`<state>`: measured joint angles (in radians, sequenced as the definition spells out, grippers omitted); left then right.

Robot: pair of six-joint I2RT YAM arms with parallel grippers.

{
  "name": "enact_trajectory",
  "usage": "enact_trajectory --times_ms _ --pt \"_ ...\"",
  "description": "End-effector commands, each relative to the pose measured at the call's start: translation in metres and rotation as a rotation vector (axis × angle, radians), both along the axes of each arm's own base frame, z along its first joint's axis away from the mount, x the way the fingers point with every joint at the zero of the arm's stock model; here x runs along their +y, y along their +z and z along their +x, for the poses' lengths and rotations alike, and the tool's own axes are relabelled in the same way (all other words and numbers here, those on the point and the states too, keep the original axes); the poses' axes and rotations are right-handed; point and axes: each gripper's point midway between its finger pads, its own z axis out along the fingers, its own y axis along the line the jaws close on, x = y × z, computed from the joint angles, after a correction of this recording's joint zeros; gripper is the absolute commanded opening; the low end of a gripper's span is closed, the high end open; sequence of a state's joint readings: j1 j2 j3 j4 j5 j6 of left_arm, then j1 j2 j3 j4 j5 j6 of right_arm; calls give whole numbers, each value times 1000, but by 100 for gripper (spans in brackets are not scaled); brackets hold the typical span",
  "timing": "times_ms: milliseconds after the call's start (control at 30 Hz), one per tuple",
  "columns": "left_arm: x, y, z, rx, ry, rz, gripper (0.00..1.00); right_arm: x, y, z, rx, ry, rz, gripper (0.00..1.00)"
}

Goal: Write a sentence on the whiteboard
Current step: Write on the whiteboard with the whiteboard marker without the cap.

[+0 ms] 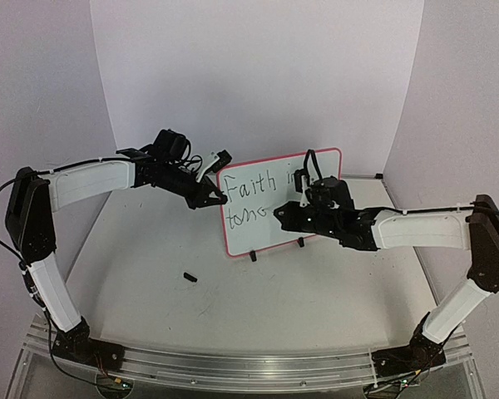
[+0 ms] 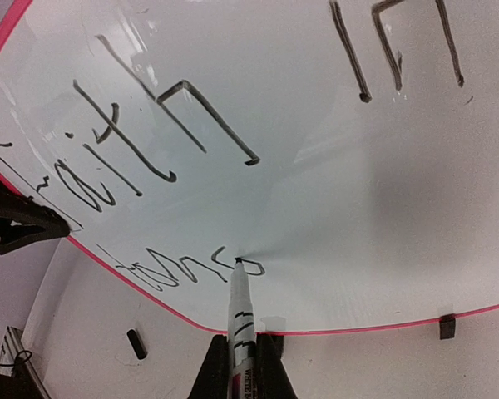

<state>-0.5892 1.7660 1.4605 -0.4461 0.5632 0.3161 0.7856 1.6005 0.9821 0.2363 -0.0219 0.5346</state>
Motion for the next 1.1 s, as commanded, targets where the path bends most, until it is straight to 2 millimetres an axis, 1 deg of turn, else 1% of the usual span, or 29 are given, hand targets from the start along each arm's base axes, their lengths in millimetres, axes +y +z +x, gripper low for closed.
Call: enact_trajectory --times_ms 0,267,400,567,1067 --pt "15 -25 -1 5 26 125 0 10 39 8 -79 23 73 0" --pt "15 -26 -1 6 26 126 0 10 33 6 -68 25 67 0" --pt "14 -27 -1 7 24 127 0 3 39 0 -82 28 70 0" --pt "14 -27 -1 9 23 124 0 -5 39 -5 -81 15 73 0" --pt "13 -28 -2 10 22 128 0 0 35 9 -79 -22 58 0"
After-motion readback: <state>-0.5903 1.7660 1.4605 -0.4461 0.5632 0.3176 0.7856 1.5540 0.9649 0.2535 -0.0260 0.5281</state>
